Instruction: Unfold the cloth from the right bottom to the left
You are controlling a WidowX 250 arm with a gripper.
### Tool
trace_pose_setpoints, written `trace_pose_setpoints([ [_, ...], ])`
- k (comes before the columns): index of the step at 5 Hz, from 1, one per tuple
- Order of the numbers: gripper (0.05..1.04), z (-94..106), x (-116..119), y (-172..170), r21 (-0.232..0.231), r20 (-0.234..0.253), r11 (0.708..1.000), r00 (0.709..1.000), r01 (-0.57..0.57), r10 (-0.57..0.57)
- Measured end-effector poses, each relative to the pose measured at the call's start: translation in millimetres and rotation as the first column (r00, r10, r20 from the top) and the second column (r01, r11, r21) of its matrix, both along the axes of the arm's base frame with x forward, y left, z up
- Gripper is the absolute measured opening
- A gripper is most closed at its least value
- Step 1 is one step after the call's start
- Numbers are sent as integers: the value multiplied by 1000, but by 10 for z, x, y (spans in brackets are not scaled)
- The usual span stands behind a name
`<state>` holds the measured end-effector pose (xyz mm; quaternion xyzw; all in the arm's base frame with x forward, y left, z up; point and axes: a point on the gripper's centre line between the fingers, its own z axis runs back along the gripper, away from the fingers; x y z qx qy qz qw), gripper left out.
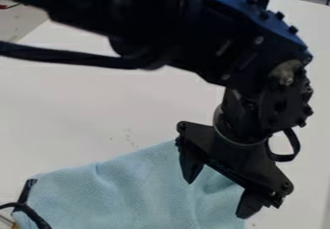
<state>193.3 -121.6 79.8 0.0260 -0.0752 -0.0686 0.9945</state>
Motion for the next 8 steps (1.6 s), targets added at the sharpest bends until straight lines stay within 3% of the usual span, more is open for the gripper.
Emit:
trace_pose_setpoints([
  [1, 1001, -46, -32, 10, 6, -18, 1000, 1000, -9, 9],
  [4, 1001, -357, -571, -69, -22, -81, 992, 989, -124, 122],
  [6, 1001, -566, -572, -50, -90, -118, 989, 987, -119, 108],
  [7, 1001, -678, -562, -60, -110, -170, 989, 982, -99, 79],
  [8, 948, -776, -499, -66, -149, -179, 983, 981, -106, 79],
])
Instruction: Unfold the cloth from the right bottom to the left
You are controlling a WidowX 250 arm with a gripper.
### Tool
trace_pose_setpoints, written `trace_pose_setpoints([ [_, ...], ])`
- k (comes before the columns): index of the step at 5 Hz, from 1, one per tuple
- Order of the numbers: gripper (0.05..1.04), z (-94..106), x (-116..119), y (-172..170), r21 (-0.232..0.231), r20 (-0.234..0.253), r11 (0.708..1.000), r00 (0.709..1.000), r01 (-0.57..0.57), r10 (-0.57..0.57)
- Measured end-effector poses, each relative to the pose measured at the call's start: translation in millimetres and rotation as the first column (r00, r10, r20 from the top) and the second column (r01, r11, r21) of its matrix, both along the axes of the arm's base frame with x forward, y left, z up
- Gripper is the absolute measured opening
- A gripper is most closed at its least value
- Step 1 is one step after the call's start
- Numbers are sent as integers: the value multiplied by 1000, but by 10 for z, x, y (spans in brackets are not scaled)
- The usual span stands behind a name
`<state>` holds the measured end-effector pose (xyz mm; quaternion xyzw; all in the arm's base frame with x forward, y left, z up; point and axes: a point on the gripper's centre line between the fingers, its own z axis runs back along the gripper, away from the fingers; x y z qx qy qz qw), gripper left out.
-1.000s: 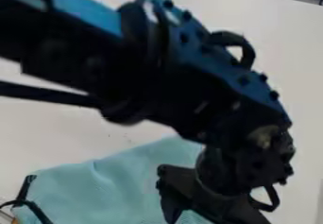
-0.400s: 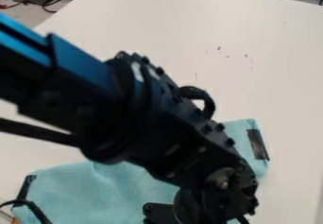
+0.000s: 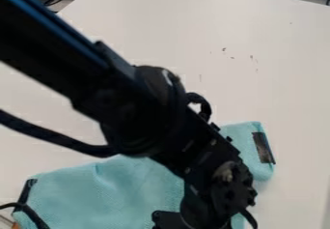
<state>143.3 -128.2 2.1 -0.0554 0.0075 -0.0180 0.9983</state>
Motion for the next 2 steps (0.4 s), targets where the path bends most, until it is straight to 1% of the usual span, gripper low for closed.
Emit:
trace_pose_setpoints([
  [1, 688, -16, 9, 31, -18, 2, 1000, 1000, -9, 9],
  [2, 418, 3, 24, 34, -2, 15, 1000, 1000, 14, -14],
])
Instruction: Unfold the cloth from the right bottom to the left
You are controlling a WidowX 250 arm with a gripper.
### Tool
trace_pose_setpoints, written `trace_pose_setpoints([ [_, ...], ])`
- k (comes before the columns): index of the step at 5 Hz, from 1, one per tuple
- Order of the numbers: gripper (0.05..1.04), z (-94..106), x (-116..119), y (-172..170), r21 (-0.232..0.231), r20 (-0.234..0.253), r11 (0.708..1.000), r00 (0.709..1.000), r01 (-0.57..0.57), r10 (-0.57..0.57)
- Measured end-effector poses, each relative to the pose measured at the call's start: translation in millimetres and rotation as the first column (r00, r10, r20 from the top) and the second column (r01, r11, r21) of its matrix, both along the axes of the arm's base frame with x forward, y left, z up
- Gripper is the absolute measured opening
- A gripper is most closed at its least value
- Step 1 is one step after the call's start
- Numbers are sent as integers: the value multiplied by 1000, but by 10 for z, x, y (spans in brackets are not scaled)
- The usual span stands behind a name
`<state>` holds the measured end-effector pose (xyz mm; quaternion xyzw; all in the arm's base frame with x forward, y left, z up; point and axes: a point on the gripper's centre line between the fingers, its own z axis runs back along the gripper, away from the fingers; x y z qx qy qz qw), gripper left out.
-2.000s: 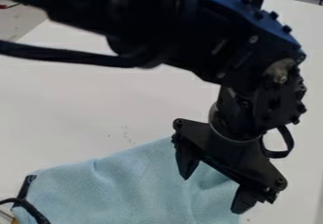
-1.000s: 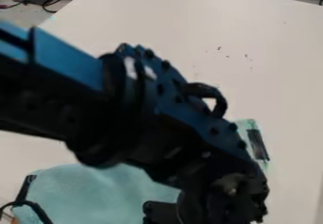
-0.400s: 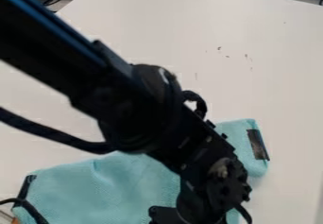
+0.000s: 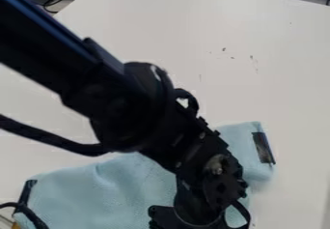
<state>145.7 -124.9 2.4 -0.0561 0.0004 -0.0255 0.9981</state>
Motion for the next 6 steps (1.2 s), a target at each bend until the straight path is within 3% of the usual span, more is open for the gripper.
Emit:
trace_pose_setpoints([
  [1, 207, 170, 24, -52, 43, 25, 999, 1000, 0, -1],
  [2, 93, 475, 164, -125, 87, 110, 996, 994, -17, 7],
  [3, 77, 749, 343, -125, 119, 154, 993, 988, -12, -6],
  [4, 77, 881, 710, 157, 143, 208, 990, 977, 5, -35],
  [6, 74, 927, 1677, 1020, 265, 157, 940, 952, 216, -263],
])
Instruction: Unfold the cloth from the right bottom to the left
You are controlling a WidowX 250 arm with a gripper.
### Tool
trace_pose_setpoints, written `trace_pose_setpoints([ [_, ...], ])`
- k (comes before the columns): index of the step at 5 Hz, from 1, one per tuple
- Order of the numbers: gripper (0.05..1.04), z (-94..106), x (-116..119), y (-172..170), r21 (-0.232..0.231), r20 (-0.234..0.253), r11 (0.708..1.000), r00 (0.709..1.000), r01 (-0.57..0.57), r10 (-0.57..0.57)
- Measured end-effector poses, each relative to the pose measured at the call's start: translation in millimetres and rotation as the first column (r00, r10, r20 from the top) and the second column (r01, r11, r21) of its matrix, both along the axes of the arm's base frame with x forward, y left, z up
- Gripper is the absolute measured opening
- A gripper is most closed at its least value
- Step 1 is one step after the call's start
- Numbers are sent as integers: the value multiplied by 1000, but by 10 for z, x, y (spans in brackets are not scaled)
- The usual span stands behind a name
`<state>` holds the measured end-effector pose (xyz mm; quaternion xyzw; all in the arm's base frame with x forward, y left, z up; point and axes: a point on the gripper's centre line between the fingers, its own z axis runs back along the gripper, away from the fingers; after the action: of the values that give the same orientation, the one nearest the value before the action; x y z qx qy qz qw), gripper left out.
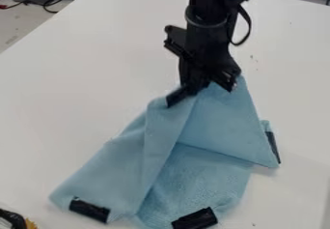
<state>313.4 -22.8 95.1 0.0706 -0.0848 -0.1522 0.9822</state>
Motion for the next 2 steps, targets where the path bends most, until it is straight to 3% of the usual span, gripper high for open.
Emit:
trace_pose_setpoints([
  [1, 74, -48, 157, 512, 31, -23, 999, 999, -23, 23],
  [2, 74, -90, 204, 667, 43, -33, 999, 999, -13, 14],
])
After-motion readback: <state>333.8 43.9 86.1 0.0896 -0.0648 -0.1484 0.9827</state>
